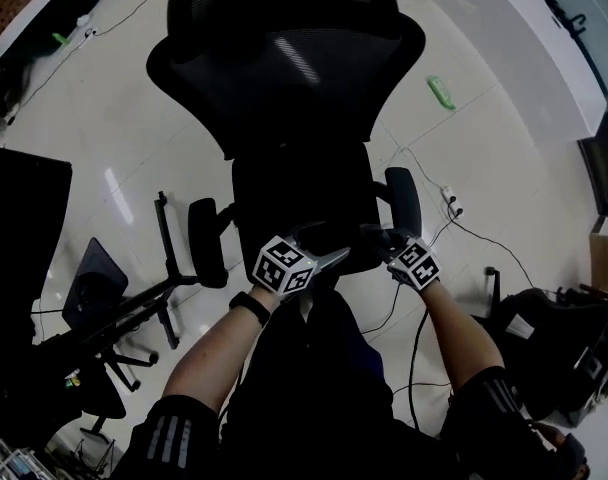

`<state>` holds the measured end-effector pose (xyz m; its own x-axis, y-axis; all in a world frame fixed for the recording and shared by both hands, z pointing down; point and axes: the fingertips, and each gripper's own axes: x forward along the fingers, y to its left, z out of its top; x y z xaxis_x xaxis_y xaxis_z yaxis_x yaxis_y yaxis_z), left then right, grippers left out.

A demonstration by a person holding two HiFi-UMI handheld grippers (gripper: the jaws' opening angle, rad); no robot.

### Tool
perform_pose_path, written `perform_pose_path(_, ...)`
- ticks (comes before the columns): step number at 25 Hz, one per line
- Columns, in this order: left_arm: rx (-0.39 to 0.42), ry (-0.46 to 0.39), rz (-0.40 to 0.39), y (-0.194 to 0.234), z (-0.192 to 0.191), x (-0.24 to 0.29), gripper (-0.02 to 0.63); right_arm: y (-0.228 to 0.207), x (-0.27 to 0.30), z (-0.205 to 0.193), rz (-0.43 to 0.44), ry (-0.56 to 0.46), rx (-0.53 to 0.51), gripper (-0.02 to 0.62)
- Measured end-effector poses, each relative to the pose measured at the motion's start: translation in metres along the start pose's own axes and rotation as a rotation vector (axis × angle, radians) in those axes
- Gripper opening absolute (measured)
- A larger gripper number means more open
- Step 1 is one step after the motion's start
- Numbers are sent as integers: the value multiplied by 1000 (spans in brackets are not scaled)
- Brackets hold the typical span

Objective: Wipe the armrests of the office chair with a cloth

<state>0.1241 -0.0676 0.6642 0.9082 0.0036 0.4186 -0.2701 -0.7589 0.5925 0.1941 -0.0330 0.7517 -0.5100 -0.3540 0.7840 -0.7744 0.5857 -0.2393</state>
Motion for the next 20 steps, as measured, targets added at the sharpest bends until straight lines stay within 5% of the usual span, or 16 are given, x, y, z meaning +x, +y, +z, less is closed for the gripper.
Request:
perform_pose_path(10, -72, -166, 195, 75, 6, -127, 321, 55, 85, 155, 131, -69, -189, 35)
perform_pose_path(20, -139, -278, 364, 138, -8, -236, 321, 132, 169, 247, 252, -27, -372, 36)
